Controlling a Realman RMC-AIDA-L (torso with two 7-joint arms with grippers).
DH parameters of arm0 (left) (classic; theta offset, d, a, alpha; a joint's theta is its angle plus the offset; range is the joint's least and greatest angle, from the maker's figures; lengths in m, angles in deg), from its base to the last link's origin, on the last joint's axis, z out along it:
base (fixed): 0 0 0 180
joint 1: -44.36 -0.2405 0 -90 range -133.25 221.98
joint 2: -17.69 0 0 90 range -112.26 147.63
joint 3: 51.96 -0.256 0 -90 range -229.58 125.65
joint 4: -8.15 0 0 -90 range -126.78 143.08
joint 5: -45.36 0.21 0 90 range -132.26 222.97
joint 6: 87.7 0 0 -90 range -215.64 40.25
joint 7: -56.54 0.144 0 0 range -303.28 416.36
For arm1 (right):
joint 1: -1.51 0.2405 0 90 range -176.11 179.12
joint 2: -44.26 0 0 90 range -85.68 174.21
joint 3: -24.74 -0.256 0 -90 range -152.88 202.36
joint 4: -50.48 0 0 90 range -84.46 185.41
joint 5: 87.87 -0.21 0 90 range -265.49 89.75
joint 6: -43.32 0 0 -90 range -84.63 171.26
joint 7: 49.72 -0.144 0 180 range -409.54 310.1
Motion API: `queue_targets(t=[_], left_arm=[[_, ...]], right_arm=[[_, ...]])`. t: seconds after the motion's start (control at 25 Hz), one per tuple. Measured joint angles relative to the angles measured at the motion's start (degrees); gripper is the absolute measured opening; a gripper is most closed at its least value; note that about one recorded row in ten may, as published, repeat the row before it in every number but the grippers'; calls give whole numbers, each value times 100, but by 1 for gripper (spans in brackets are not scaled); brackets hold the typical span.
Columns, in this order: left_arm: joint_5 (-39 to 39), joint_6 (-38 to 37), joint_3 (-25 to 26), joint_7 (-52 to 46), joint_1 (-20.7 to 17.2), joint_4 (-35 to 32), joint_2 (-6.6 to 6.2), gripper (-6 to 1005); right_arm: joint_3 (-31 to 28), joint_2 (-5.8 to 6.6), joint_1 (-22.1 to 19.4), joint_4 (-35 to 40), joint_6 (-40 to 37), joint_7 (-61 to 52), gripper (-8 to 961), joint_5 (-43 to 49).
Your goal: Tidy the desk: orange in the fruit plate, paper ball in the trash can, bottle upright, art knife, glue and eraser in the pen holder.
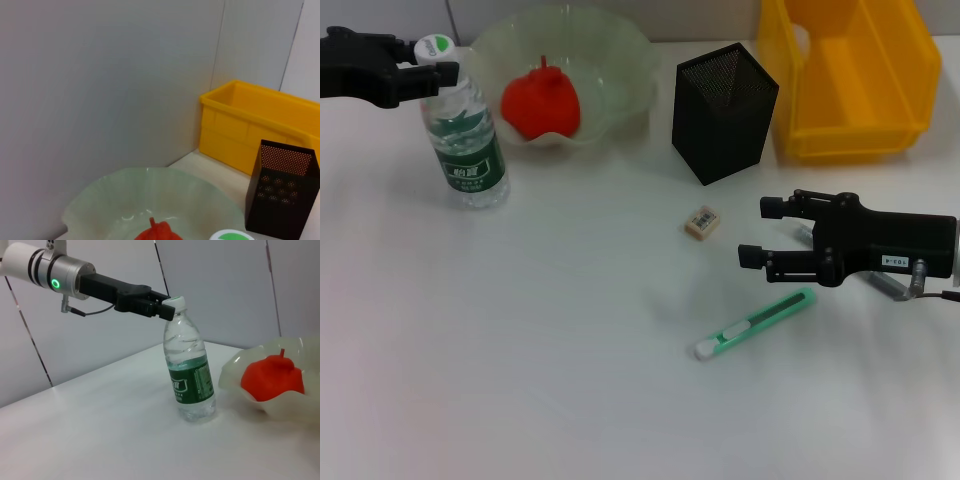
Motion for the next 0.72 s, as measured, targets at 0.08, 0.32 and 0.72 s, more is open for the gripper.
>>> queue_targets(t=[0.08, 0.32, 0.72], left_arm=[[0, 22, 0, 3, -12, 0, 0, 535], [0, 27, -22, 25, -20, 0, 9, 541], [0, 25, -31, 75, -27, -14, 59, 553]], right_arm=[[0, 0, -5, 0, 0, 0, 827, 0], [0, 0, -5, 0, 0, 0, 826, 0], [0, 0, 3, 0, 0, 0, 826, 0]])
